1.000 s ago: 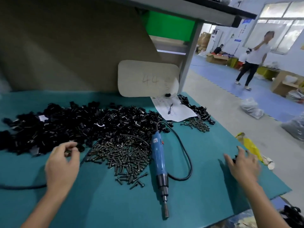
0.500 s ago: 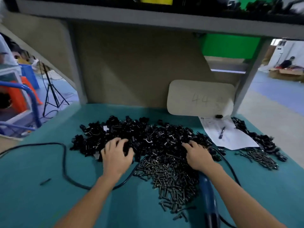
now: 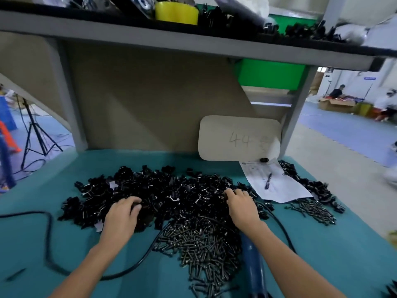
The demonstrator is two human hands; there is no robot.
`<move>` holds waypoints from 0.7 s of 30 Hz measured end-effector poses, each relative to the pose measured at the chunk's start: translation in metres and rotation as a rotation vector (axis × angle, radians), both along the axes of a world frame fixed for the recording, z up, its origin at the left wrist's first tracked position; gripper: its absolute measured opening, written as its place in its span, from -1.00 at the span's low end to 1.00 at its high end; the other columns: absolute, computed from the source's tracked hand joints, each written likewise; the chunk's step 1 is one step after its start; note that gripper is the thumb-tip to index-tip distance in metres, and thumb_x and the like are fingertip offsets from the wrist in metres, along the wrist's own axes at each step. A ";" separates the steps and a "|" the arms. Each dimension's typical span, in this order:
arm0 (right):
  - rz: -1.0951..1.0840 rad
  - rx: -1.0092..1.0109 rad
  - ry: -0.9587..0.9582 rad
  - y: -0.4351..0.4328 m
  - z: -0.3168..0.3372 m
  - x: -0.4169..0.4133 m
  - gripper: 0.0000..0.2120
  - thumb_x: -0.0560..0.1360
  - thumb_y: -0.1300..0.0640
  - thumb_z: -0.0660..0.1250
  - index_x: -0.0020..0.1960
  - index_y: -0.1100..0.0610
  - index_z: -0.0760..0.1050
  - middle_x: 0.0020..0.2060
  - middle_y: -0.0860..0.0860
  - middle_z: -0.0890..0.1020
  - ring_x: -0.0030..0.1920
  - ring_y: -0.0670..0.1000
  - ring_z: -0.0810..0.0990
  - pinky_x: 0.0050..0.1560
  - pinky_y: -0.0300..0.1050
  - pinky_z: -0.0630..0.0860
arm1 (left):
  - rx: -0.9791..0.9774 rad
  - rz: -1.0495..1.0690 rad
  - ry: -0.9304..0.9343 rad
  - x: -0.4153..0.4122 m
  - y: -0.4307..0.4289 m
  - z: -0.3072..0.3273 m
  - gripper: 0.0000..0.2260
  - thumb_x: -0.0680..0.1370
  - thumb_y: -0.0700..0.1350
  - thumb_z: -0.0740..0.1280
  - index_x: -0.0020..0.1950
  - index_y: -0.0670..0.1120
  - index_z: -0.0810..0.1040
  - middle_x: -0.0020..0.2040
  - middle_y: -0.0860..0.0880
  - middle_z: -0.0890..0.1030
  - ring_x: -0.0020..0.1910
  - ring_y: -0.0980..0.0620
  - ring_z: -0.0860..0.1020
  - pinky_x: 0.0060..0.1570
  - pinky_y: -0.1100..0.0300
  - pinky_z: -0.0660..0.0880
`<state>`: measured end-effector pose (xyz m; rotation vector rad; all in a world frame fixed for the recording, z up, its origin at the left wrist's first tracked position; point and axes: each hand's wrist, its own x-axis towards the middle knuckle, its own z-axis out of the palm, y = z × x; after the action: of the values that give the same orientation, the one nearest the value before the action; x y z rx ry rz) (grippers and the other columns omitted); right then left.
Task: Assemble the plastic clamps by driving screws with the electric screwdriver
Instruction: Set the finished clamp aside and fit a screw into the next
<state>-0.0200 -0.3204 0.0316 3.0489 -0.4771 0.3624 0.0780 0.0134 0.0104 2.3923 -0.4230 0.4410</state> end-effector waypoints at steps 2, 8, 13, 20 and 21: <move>-0.007 0.075 -0.039 0.000 0.004 0.002 -0.68 0.70 0.20 0.15 0.44 0.14 0.33 0.25 0.16 0.50 0.19 0.18 0.49 0.23 0.00 0.43 | -0.111 0.029 0.014 -0.001 0.001 0.006 -0.83 0.66 -0.14 0.29 0.20 -0.10 0.63 0.02 -0.01 0.62 -0.04 0.01 0.53 -0.03 0.07 0.47; -0.103 1.129 -0.354 0.025 0.035 -0.016 -0.78 0.72 0.16 0.16 0.18 0.15 0.57 -0.03 0.08 0.58 -0.11 0.01 0.57 0.08 0.03 0.60 | -1.013 0.147 0.493 -0.007 -0.002 0.043 -0.77 0.73 -0.17 0.13 0.06 -0.08 0.58 0.04 -0.15 0.57 -0.19 -0.07 0.58 -0.27 0.03 0.64; -0.005 1.768 -0.346 0.076 0.026 -0.058 -0.83 0.69 0.21 0.24 0.14 0.18 0.61 -0.07 0.08 0.64 -0.25 -0.06 0.58 -0.19 -0.13 0.56 | -1.746 -0.006 1.056 -0.041 -0.010 0.068 -0.75 0.71 -0.09 0.21 0.00 -0.24 0.56 0.01 -0.20 0.48 -0.14 -0.07 0.48 -0.45 0.21 0.59; 0.054 2.067 -0.284 0.116 0.016 -0.103 -0.63 0.36 0.25 0.49 0.18 0.20 0.68 -0.09 0.11 0.70 -0.10 0.04 0.70 -0.09 -0.18 0.65 | -1.669 -0.292 1.143 -0.084 -0.012 0.070 -0.84 0.37 -0.40 0.39 -0.09 -0.25 0.56 -0.07 -0.24 0.60 -0.15 -0.08 0.66 -0.24 0.26 0.64; 0.065 2.074 -0.279 0.118 0.015 -0.107 -0.63 0.35 0.27 0.50 0.16 0.19 0.70 -0.08 0.13 0.71 -0.09 0.05 0.70 -0.08 -0.19 0.64 | -1.636 -0.307 1.152 -0.088 -0.012 0.069 -0.88 0.39 -0.42 0.37 -0.11 -0.29 0.58 -0.04 -0.28 0.64 -0.12 -0.12 0.70 -0.21 0.23 0.66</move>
<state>-0.1267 -0.2020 0.0470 4.9446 -1.5190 0.4023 -0.0095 0.0012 0.0789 0.6605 0.1475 -0.5863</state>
